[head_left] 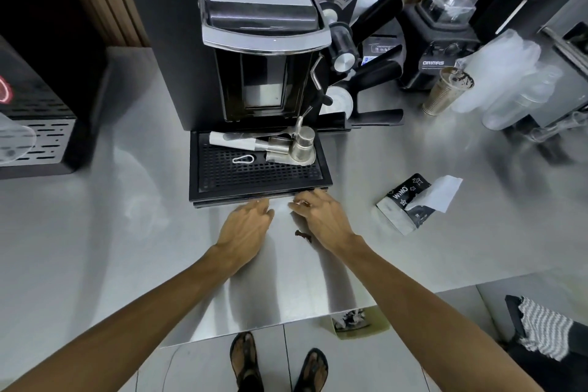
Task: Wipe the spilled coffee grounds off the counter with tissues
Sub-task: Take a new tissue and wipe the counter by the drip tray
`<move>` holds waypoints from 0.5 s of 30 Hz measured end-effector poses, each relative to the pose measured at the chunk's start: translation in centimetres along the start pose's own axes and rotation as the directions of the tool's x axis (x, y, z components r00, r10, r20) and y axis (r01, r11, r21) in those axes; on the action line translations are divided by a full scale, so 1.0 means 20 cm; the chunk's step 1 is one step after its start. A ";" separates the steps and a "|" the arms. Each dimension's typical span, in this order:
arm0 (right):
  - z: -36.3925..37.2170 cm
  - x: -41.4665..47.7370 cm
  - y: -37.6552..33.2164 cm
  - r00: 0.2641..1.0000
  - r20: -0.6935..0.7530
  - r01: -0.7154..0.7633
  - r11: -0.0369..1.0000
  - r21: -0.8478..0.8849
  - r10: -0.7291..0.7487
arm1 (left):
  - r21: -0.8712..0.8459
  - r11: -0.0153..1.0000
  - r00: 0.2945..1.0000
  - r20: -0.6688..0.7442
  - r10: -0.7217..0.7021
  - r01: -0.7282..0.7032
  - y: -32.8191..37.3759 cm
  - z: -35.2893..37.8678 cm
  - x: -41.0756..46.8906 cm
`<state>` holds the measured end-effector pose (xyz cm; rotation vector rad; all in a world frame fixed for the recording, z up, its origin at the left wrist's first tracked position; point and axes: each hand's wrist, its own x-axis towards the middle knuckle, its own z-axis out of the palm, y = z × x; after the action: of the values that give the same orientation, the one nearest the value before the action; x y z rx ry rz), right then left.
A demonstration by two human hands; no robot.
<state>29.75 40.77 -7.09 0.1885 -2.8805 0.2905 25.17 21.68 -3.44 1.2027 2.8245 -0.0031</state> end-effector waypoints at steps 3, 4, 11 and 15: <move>-0.04 -0.03 0.02 0.997 0.043 0.069 0.998 0.015 -0.069 | -0.017 0.998 0.996 0.069 -0.063 0.064 0.09 0.01 -0.02; -0.07 -0.05 0.03 0.995 0.040 0.086 0.996 0.026 -0.087 | -0.047 0.995 0.994 0.076 -0.082 0.086 0.13 0.01 -0.04; -0.20 -0.20 0.07 0.986 -0.018 0.167 0.985 0.038 -0.166 | -0.220 0.968 0.990 0.100 -0.099 0.119 0.29 0.10 -0.09; -0.22 -0.13 0.07 0.995 0.001 0.101 0.987 0.122 -0.102 | -0.322 0.914 0.966 0.007 -0.259 0.248 0.27 0.06 -0.08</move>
<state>33.00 43.37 -3.87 0.3573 -2.8502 0.4475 30.29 24.19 -4.29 0.7706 2.8407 0.4496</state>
